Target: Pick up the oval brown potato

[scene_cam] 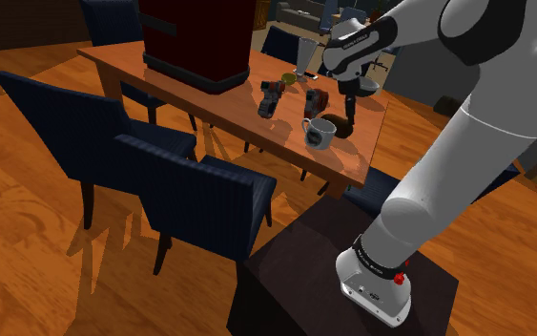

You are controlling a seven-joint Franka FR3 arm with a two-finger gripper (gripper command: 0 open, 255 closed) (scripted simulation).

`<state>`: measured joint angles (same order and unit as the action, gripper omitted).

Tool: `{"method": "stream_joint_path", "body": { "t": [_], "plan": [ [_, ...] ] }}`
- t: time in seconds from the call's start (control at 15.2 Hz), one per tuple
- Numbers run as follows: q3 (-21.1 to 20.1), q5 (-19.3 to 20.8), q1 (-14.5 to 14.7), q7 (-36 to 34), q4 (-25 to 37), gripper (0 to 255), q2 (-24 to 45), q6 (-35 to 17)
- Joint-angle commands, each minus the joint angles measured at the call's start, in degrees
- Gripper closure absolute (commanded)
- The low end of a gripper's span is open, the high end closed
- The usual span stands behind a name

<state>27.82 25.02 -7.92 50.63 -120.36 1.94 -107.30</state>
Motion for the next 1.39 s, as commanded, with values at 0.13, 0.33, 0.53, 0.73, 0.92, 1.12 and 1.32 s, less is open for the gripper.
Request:
{"method": "stream_joint_path", "body": {
  "t": [0.13,0.33,0.53,0.73,0.92,1.12,1.32],
  "plan": [
    [0.4,0.2,-0.5,1.2,0.8,0,3.2,-2.4],
    [0.4,0.0,-0.7,0.7,-0.3,0,4.4,-4.6],
    [0.4,-0.2,-0.9,0.3,-1.1,0,5.5,-6.4],
    [0.4,-0.2,-0.9,0.2,-1.1,255,5.5,-6.4],
    [0.4,-0.2,-0.9,0.2,-1.1,255,5.5,-6.4],
    [0.4,-0.2,-0.9,0.3,-1.1,255,5.5,-6.4],
    [0.4,-0.1,-0.8,0.4,-0.8,255,5.1,-5.7]
  ]
}}
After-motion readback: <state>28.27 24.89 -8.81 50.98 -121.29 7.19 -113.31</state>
